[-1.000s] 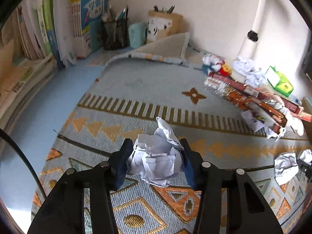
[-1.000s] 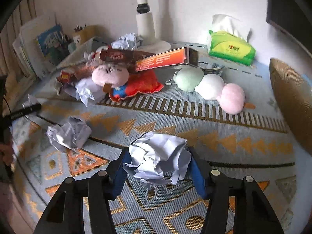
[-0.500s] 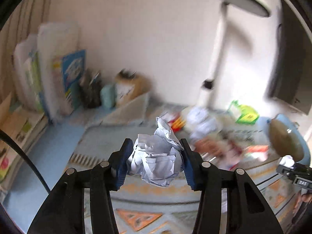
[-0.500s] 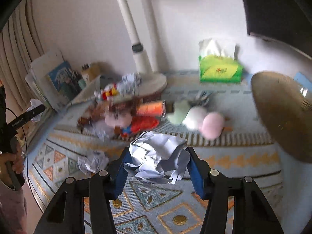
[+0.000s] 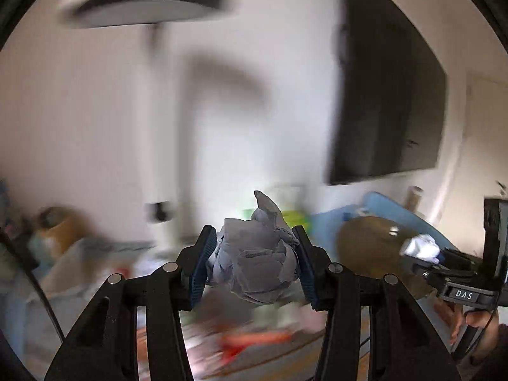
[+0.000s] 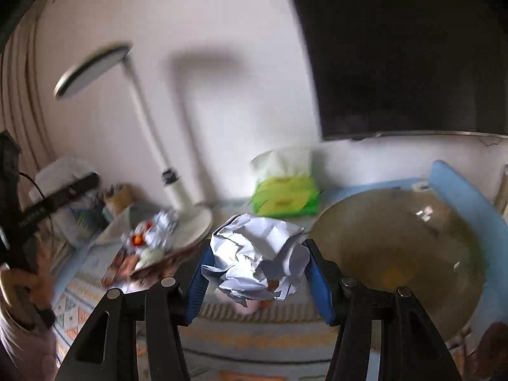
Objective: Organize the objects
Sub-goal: 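Carry paper balls to the amber glass bowl and open both grippers, then return both grippers to the desk clutter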
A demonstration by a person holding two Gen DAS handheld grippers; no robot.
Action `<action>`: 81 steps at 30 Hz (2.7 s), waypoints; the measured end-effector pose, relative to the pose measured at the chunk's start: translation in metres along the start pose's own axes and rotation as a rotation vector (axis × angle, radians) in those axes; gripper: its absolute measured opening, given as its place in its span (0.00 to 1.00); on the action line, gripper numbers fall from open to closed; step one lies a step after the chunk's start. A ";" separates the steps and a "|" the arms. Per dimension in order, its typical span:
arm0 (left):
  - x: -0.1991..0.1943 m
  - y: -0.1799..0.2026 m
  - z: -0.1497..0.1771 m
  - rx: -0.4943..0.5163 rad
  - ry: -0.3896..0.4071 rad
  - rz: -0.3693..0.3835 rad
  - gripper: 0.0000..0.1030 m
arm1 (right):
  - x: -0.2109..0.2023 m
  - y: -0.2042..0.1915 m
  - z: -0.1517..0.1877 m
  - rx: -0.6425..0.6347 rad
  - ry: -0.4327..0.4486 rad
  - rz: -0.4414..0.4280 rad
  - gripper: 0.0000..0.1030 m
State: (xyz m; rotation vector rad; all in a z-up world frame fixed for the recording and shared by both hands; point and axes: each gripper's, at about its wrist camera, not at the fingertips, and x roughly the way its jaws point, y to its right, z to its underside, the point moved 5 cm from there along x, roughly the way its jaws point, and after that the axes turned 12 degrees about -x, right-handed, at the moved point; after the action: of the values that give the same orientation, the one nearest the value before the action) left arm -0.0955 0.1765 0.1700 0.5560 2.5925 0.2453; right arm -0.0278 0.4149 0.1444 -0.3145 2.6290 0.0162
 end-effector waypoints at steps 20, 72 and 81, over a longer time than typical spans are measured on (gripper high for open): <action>0.158 0.177 0.088 0.083 -0.352 0.346 0.44 | 0.012 0.165 0.034 0.170 -0.194 0.217 0.53; -0.073 -0.258 0.075 -0.459 -0.198 -0.327 1.00 | 0.036 -0.225 0.040 -0.296 -0.099 -0.279 1.00; 0.003 -0.268 0.136 -0.634 -0.358 -0.207 1.00 | 0.096 -0.265 0.107 -0.413 -0.275 -0.301 1.00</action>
State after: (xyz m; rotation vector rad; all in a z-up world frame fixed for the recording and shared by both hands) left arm -0.1234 -0.0542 -0.0212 0.0864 2.0460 0.7794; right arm -0.0006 0.1433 0.0171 -0.7852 2.2656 0.4703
